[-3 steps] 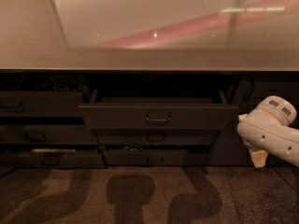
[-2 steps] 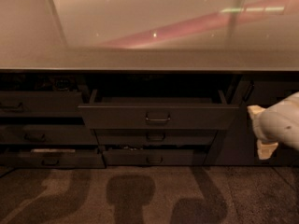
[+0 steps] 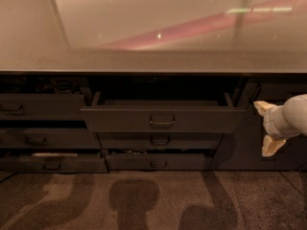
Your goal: Open top drawer
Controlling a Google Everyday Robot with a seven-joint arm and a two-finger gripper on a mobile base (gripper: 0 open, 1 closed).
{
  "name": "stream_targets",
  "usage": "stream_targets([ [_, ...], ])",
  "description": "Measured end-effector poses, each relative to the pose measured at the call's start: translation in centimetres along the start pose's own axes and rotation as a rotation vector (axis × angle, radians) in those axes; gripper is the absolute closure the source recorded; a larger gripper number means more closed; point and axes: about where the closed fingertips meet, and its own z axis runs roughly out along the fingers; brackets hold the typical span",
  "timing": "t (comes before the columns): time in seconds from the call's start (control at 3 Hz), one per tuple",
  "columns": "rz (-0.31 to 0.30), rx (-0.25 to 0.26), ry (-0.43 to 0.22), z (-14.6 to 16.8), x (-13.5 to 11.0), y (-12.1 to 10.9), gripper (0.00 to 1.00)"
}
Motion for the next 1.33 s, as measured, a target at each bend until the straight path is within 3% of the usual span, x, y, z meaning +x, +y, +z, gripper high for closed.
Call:
stream_targets([
  [0.33,0.0,0.0,0.0,0.0,0.0,0.0,0.0],
  [0.67,0.005,-0.016,-0.065,0.4,-0.1,0.0,0.0],
  [1.0,0.086,-0.083,-0.275,2.3,0.0,2.9,0.0],
  [1.33,0.116,-0.114,-0.393,3.6,-0.1,4.5,0.0],
])
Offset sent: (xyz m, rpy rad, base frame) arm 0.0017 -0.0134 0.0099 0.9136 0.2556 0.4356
